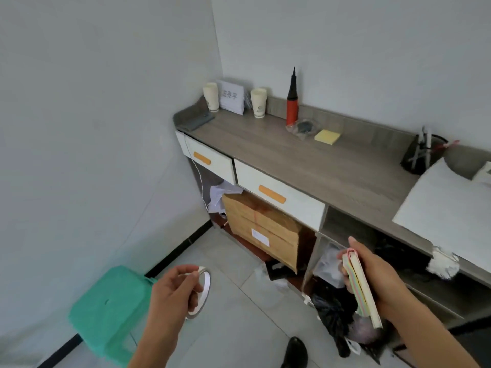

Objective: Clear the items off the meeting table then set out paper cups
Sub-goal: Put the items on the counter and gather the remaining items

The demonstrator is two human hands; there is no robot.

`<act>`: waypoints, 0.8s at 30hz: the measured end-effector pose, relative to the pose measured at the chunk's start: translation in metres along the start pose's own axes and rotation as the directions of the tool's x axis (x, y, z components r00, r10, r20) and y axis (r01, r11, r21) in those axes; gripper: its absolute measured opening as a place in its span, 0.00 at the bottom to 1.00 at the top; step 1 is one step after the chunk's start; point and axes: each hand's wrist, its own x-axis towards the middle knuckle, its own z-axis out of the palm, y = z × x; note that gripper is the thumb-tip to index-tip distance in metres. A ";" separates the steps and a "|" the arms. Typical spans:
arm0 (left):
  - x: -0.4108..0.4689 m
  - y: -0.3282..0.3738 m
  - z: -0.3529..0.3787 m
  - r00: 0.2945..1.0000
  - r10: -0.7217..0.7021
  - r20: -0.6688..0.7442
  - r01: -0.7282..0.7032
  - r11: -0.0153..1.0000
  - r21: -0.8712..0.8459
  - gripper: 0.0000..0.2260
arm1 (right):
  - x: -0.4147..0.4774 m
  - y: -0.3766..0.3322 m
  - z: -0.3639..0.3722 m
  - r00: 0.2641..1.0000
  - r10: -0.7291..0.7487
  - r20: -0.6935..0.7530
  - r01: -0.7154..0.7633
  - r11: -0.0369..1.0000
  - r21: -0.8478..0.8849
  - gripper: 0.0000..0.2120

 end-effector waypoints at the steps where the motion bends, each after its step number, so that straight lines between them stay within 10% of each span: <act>1: 0.019 0.006 0.004 1.000 -0.002 -0.015 0.002 1.000 0.006 0.05 | 0.019 -0.015 0.005 1.000 -0.003 -0.008 0.003 1.000 -0.022 0.30; 8: 0.133 0.047 0.042 0.996 0.042 -0.084 -0.041 0.999 0.006 0.08 | 0.116 -0.112 0.043 0.997 -0.013 0.074 0.018 0.997 -0.069 0.28; 17: 0.268 0.084 0.144 0.977 -0.001 0.215 -0.013 0.998 0.060 0.10 | 0.190 -0.168 0.019 0.987 0.017 -0.161 -0.008 0.998 0.060 0.32; 24: 0.383 0.145 0.251 0.742 0.063 0.667 -0.140 0.988 0.063 0.12 | 0.240 -0.200 0.007 0.923 0.124 -0.363 0.000 0.946 0.323 0.22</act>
